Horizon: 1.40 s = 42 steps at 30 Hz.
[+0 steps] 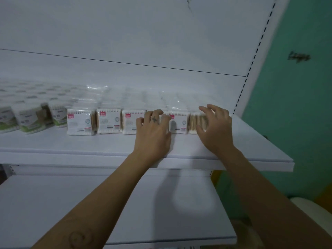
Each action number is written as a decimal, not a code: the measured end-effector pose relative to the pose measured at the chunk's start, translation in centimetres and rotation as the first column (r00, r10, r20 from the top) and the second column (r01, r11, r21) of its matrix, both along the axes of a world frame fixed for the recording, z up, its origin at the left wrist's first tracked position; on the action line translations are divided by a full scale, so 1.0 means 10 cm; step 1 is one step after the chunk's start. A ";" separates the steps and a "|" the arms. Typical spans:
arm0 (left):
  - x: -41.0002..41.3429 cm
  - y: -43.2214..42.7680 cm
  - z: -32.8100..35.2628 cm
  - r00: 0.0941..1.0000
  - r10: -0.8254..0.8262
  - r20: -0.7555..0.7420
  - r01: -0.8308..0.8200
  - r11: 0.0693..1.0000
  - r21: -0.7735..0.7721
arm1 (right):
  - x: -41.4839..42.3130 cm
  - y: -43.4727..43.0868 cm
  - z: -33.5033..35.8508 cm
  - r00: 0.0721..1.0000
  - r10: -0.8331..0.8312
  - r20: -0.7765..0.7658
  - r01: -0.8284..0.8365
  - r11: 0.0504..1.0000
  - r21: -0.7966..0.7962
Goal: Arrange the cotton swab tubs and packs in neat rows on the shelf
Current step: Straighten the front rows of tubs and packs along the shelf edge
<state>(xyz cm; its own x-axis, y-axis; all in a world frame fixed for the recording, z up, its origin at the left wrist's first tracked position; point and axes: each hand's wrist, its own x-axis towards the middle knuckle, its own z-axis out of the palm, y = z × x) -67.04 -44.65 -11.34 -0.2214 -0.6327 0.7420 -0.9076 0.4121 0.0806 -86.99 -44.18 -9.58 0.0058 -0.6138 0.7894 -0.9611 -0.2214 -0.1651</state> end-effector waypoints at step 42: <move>-1.54 -0.08 0.04 0.984 0.137 0.115 -0.131 0.990 -0.055 | -1.39 -0.36 -0.08 0.942 0.312 0.119 -0.334 0.894 0.298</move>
<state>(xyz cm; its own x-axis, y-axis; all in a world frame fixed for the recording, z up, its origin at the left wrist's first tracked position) -82.42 -45.42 -10.91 -0.2250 -0.6277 0.7453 -0.9568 0.2870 -0.0472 -100.86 -47.77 -10.35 0.1998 -0.8002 0.5655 -0.8296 -0.4452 -0.3369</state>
